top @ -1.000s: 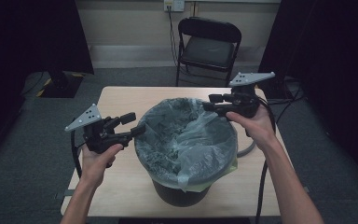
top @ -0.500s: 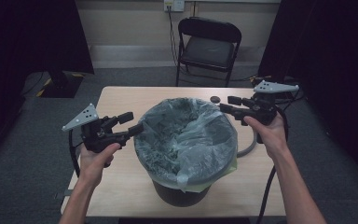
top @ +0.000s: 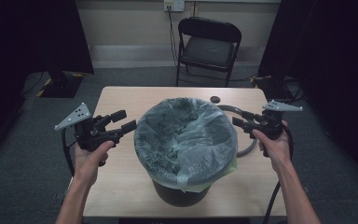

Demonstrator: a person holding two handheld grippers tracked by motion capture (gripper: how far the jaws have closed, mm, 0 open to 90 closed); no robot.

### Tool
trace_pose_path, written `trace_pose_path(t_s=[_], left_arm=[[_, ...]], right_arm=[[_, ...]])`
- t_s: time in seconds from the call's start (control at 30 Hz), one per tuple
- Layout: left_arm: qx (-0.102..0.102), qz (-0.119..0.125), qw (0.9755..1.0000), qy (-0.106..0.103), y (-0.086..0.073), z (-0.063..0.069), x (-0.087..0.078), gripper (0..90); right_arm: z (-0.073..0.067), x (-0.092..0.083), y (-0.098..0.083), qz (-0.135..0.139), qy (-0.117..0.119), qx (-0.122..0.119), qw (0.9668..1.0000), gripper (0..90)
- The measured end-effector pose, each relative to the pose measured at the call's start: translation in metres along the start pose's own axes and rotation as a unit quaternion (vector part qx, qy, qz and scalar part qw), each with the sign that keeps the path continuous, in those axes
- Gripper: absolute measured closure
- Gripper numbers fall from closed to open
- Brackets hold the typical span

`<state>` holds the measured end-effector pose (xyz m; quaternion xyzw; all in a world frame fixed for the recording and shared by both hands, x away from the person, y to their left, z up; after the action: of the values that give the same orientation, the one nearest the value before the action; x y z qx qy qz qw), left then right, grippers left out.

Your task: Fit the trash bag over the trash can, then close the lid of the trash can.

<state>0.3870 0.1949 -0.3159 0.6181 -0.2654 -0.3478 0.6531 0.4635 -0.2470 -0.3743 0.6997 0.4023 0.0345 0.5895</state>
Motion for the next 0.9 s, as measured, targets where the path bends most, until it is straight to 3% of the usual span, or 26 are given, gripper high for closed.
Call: trace_pose_path(t_s=[0.07,0.1,0.23,0.47,0.67,0.9], left_arm=[[-0.002,0.001,1.0000,0.003,0.000,-0.001,-0.001,34.3],[-0.002,0.002,1.0000,0.006,0.001,-0.002,-0.002,34.3],[-0.002,0.003,0.9999,0.011,0.001,-0.005,-0.004,34.2],[-0.006,-0.005,0.9998,0.019,-0.005,-0.010,-0.003,33.8],[-0.006,-0.010,0.9997,0.019,-0.007,-0.012,-0.003,33.2],[-0.004,-0.021,0.9995,0.025,-0.012,-0.015,0.001,33.1]], right_arm=[[0.017,0.001,-0.015,-0.024,-0.024,0.027,0.9991,36.6],[0.022,0.002,-0.020,-0.029,-0.025,0.030,0.9988,37.0],[0.048,0.008,-0.047,-0.051,-0.071,0.044,0.9952,31.8],[0.080,0.022,-0.078,-0.090,-0.130,0.063,0.9854,27.0],[0.097,0.024,-0.092,-0.111,-0.174,0.074,0.9756,32.4],[0.111,0.027,-0.104,-0.133,-0.198,0.084,0.9674,36.4]])
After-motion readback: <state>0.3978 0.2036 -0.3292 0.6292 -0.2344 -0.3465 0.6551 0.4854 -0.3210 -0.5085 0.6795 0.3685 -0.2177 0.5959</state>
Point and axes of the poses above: each handheld gripper's, and its own axes: x roughly forward along the jaws, y roughly out of its top, z roughly to its right, the point moved 5 cm from there along x, roughly forward along the jaws, and after that the axes turned 8 degrees about x, right-handed, at the moved point
